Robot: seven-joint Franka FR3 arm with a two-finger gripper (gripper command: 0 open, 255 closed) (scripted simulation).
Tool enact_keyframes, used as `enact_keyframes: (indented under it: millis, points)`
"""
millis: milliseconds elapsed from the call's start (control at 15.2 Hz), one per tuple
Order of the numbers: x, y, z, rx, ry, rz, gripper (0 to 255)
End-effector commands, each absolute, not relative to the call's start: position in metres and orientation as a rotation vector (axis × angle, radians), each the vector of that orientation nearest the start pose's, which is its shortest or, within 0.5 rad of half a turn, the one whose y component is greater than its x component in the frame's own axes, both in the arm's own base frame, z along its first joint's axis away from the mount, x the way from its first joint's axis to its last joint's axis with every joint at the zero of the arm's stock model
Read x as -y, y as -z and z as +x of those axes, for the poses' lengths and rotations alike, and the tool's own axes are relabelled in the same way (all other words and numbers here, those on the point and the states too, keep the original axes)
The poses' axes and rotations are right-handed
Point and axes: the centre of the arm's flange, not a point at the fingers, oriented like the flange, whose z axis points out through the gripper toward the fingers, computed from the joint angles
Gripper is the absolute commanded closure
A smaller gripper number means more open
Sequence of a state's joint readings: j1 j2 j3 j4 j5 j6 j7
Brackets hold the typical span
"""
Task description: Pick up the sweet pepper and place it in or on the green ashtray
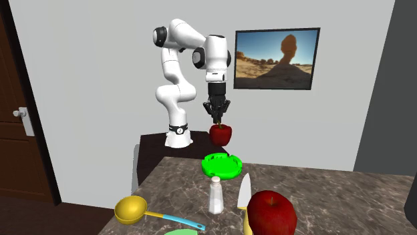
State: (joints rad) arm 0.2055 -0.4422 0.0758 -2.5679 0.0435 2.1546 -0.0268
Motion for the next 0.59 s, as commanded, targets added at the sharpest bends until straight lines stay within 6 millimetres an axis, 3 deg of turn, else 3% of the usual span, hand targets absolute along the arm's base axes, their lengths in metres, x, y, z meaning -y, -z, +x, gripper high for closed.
enact_keyframes:
  millis: [0, 528]
  points:
    - [-0.114, -0.407, 0.384, 0.434, 0.045, -3.103, 255]
    - [-0.114, -0.364, 0.384, 0.434, 0.045, -3.103, 255]
